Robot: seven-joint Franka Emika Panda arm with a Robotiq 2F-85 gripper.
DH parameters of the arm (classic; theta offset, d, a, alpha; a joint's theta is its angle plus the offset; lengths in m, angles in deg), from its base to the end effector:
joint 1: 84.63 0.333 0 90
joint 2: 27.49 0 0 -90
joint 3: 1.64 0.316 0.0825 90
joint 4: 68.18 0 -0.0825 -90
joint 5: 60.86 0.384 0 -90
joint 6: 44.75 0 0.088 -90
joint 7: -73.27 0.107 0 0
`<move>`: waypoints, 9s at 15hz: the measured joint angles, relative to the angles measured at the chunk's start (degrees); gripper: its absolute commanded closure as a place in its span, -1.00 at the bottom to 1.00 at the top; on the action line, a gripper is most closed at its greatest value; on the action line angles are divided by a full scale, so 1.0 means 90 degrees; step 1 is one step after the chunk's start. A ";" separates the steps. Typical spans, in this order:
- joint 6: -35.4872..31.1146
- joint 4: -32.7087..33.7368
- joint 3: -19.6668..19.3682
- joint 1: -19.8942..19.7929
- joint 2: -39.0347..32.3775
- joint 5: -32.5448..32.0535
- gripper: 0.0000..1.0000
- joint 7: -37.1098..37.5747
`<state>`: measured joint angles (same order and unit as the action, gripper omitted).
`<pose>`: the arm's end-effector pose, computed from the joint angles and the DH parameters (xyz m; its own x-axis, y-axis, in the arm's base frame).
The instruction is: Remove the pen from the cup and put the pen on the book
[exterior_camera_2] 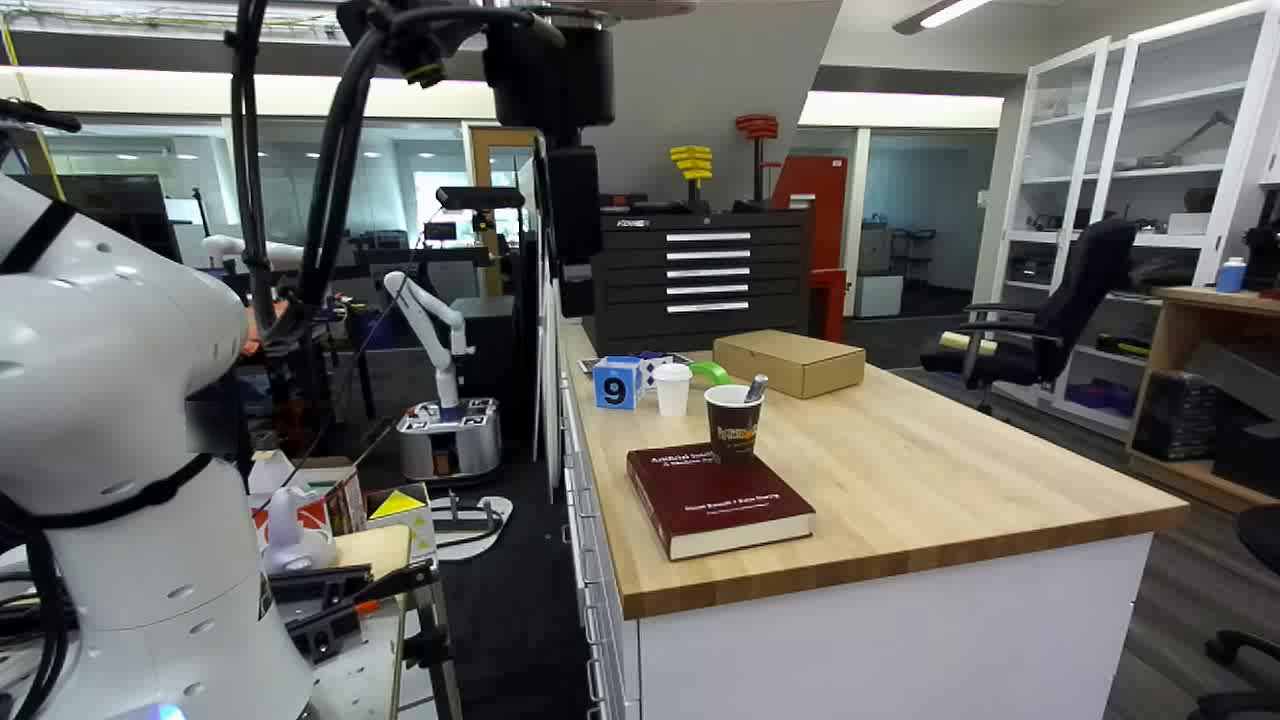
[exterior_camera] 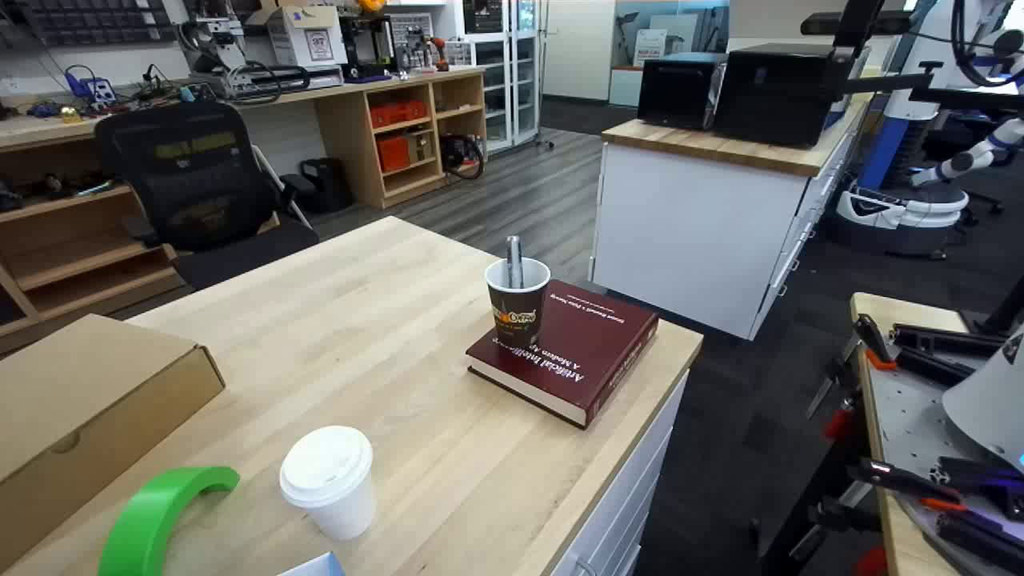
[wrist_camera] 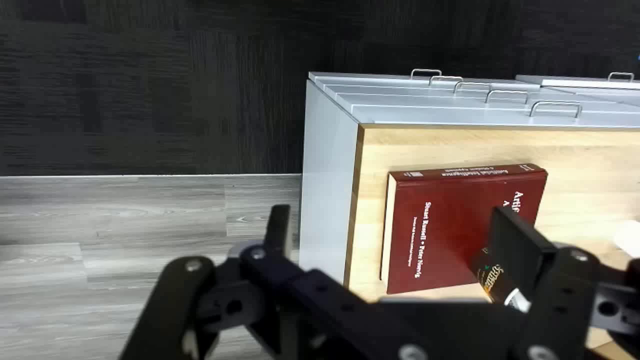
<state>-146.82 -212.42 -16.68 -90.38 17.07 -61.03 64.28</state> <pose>0.3017 -0.1264 0.5207 0.9891 -0.1382 0.0517 -0.1274 -0.9766 -0.1733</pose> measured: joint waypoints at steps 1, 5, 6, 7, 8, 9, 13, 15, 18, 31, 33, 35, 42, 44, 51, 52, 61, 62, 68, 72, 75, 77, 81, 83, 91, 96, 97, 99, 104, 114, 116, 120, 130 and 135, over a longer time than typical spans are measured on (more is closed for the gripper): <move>-0.0001 0.0000 0.0000 0.0000 0.0000 0.0000 -1.00 0.0000; -0.0001 0.0000 0.0000 0.0000 0.0000 0.0000 -1.00 0.0000; -0.0001 0.0000 0.0000 0.0000 0.0000 0.0000 -1.00 0.0000; -0.0001 0.0000 0.0000 0.0000 0.0000 0.0000 -1.00 0.0000; -0.0005 0.0000 0.0005 -0.0001 -0.0001 0.0000 -1.00 0.0000; -0.0018 0.0001 0.0028 -0.0001 -0.0003 -0.0001 -1.00 0.0000; -0.0171 0.0064 0.0334 0.0040 -0.0106 -0.0043 -1.00 -0.0009; -0.0333 0.0164 0.0589 0.0103 -0.0286 -0.0062 -1.00 -0.0010; -0.0606 0.0419 0.0945 0.0264 -0.0729 -0.0088 -1.00 -0.0013; -0.0841 0.1900 0.1646 0.0806 -0.2472 -0.0372 -1.00 -0.0223; -0.0840 0.1916 0.1646 0.0806 -0.2496 -0.0377 -1.00 -0.0231; -0.0840 0.1917 0.1645 0.0806 -0.2497 -0.0376 -1.00 -0.0234; -0.1345 0.1858 0.1644 0.0928 -0.2813 -0.0034 -1.00 -0.0238; -0.1668 0.1861 0.1658 0.1035 -0.3038 0.0091 -1.00 -0.0251; -0.2154 0.2192 0.1880 0.1228 -0.3849 0.0138 -1.00 -0.0488; -0.2154 0.2291 0.1924 0.1235 -0.3963 0.0138 -1.00 -0.0515; -0.2153 0.3346 0.2095 0.1251 -0.5069 0.0135 -1.00 -0.1011; -0.2151 0.3474 0.2098 0.1251 -0.5213 0.0135 -1.00 -0.1046; -0.2126 0.3852 0.2117 0.1251 -0.5611 0.0135 -1.00 -0.1124; -0.2194 0.3849 0.2136 0.1250 -0.5666 0.0137 -1.00 -0.1124; -0.2458 0.3851 0.2193 0.1250 -0.5902 0.0201 -1.00 -0.1184; -0.2627 0.3860 0.2252 0.1250 -0.6123 0.0227 -1.00 -0.1228; -0.2863 0.3925 0.2371 0.1249 -0.6490 0.0228 -1.00 -0.1436; -0.2878 0.4003 0.2401 0.1249 -0.6616 0.0226 -1.00 -0.1548; -0.2875 0.4361 0.2423 0.1207 -0.6966 0.0219 -1.00 -0.1902; -0.2872 0.4509 0.2423 0.1162 -0.7193 0.0219 -1.00 -0.1970; -0.2872 0.4535 0.2423 0.1153 -0.7235 0.0219 -1.00 -0.1977; -0.2869 0.4578 0.2424 0.1138 -0.7303 0.0219 -0.99 -0.1987; -0.2864 0.4641 0.2432 0.1118 -0.7408 0.0219 -0.14 -0.2003; -0.2825 0.4668 0.2519 0.1109 -0.7422 0.0235 0.92 -0.2013; -0.2781 0.4668 0.2588 0.1110 -0.7419 0.0234 0.87 -0.2015; -0.2637 0.4630 0.2720 0.1114 -0.7369 0.0234 0.87 -0.2018; -0.2395 0.4527 0.2784 0.1116 -0.6823 0.0209 0.88 -0.2107; -0.2329 0.4517 0.2778 0.1116 -0.6425 0.0204 0.88 -0.2164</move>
<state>-167.78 -171.77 8.33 -80.33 -40.75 -59.20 44.80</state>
